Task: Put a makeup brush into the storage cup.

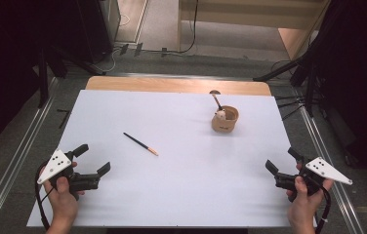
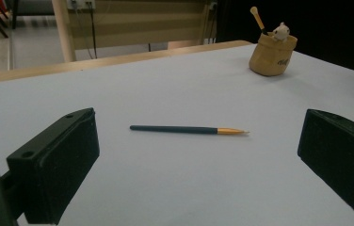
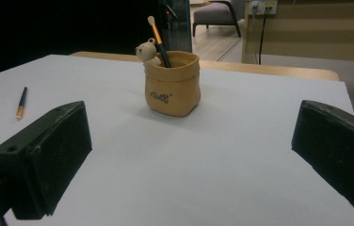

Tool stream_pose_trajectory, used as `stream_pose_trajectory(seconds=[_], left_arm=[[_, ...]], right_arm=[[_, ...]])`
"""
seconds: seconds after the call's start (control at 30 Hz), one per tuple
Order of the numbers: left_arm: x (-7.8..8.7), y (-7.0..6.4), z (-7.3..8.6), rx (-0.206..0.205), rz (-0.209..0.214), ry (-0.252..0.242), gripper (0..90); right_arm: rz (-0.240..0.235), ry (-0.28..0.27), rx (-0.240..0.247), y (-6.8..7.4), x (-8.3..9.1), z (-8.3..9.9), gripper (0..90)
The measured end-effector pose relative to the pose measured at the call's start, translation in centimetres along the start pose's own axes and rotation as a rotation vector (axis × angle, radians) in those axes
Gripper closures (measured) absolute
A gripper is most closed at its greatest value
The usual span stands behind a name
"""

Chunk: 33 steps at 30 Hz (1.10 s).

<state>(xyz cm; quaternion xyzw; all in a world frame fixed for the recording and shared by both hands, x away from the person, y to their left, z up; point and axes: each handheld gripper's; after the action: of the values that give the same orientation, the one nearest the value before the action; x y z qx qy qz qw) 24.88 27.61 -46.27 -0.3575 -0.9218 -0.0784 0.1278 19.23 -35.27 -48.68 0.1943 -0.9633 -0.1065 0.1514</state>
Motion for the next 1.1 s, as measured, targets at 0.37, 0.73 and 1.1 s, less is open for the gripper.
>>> stream_pose_trajectory(seconds=[0.37, 0.73, 1.1], left_arm=[[-1.7, -0.7, -2.0, -0.017, 0.042, -0.002, 0.0], [-4.6, -0.2, -2.8, -0.019, 0.057, 0.026, 0.1], [-8.1, 1.4, -3.7, 0.004, 0.142, 0.078, 0.0]], right_arm=[[-0.005, 0.003, -0.001, 0.1, -0.2, -0.1, 0.0], [-0.001, 0.005, -0.006, -0.2, -0.1, 0.0, 0.0], [-0.010, 0.009, -0.004, -0.3, -0.4, 0.1, 0.0]])
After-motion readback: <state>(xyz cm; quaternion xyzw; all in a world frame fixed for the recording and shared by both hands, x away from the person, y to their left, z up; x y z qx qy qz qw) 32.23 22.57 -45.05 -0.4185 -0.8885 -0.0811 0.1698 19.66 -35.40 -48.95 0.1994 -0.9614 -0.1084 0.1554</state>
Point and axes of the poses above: each handheld gripper's, and its own axes: x roughly backward along the jaws, z roughly out of its underside, y roughly to its left, and after that the axes turned 7 degrees about -x, right-handed
